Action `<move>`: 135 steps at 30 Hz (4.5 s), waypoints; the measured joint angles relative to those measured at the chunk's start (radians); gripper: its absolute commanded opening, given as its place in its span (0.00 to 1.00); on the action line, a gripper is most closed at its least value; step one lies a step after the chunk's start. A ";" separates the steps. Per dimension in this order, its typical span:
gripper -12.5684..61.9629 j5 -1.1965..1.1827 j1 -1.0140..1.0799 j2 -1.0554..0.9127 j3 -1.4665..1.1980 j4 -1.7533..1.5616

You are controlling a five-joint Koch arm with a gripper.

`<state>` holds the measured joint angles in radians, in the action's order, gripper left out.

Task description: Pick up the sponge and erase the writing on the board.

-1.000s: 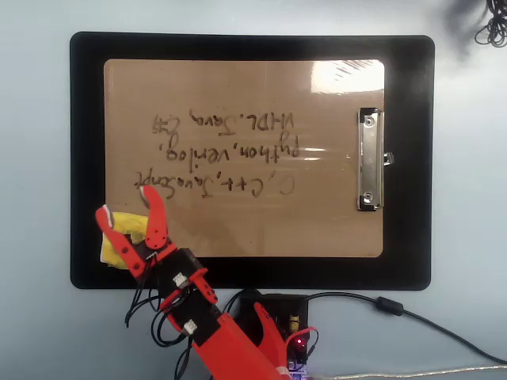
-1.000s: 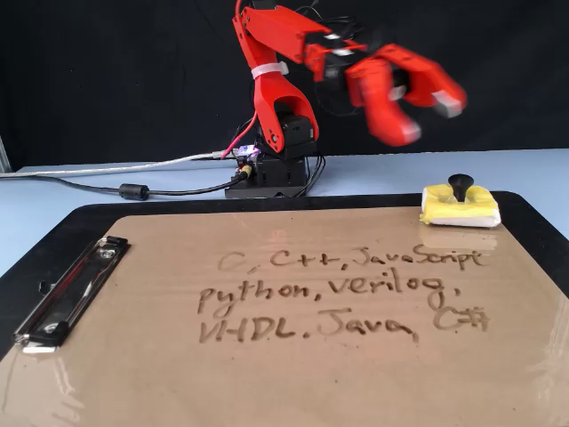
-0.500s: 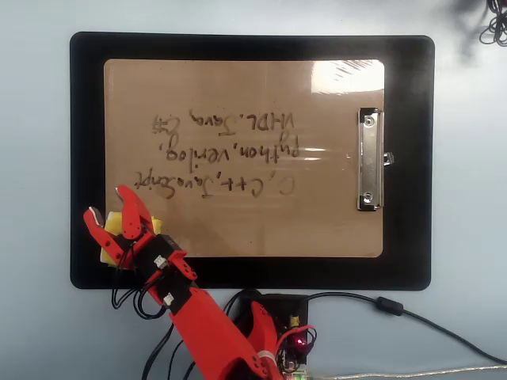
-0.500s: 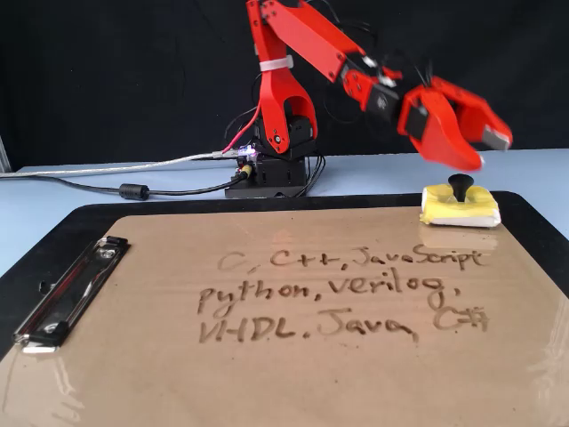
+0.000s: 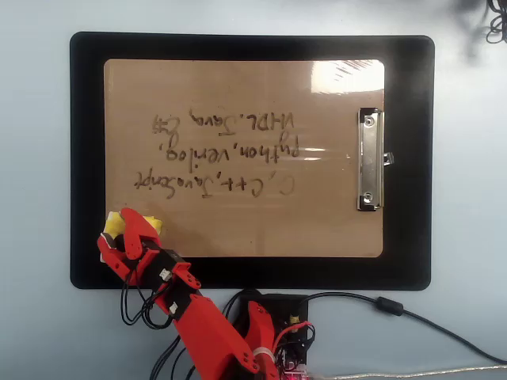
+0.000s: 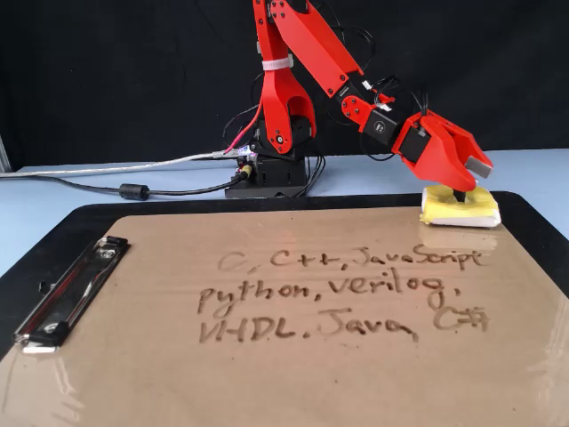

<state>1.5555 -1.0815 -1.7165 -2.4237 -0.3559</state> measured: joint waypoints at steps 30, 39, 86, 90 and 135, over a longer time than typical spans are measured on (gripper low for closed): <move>0.55 -0.028 -0.101 0.172 -0.080 -0.186; 0.42 -0.029 -0.087 0.170 -0.094 -0.192; 0.06 0.077 0.928 0.202 0.014 -0.242; 0.06 -0.034 1.045 0.351 0.155 -0.242; 0.06 -0.107 1.262 0.402 -0.012 -0.403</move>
<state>1.4481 0.1810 -1.3146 -2.4360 -0.7593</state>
